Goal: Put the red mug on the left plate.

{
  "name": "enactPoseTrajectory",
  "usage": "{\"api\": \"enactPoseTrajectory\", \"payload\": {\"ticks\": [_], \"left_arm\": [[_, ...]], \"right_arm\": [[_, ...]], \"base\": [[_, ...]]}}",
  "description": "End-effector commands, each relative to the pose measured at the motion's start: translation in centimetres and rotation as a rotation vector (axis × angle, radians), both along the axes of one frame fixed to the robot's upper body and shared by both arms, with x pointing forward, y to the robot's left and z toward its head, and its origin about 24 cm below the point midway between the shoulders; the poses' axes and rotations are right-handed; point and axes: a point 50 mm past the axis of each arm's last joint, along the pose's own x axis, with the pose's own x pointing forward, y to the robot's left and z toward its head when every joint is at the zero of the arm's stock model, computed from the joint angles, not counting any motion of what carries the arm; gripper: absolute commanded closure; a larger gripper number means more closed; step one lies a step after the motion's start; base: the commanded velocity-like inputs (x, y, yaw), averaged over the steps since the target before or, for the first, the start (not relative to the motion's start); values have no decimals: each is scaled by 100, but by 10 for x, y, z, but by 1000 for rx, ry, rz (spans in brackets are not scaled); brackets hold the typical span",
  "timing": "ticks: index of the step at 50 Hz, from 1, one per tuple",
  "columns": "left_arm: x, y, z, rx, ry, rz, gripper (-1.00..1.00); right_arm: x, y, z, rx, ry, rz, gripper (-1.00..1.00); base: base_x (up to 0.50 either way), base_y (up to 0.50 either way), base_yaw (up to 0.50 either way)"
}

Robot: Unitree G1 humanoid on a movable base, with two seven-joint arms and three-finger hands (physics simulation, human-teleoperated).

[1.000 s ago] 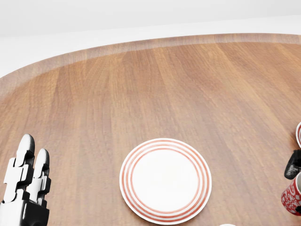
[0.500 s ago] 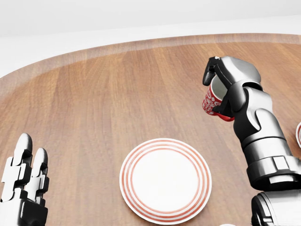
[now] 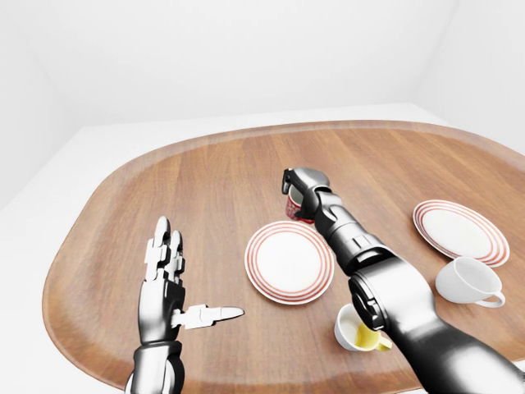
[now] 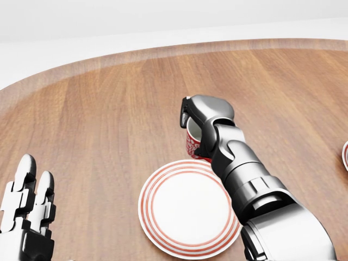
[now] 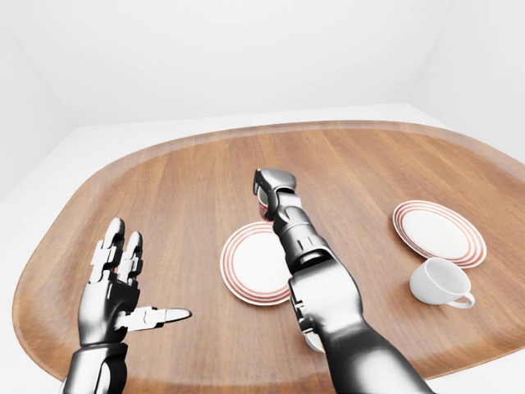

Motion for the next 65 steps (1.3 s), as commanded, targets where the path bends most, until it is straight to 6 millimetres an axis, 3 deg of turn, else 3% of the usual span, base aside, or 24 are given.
{"api": "enactPoseTrajectory", "payload": {"ticks": [1, 13, 31, 65], "left_arm": [[0, 0, 0, -1, -2, 0, -100], [1, 0, 1, -2, -6, 0, -100], [1, 1, 1, -5, -6, 1, -100], [2, 1, 0, -8, -4, -1, -100]], "right_arm": [[-14, 30, -23, 82, -55, 4, 100], [-34, 44, -57, 42, -68, 19, 100], [-55, 34, -96, 50, 10, -36, 100], [-72, 22, -124, 21, 89, -62, 100]], "base": [[0, 0, 0], [0, 0, 0], [0, 0, 0], [0, 0, 0]]}}
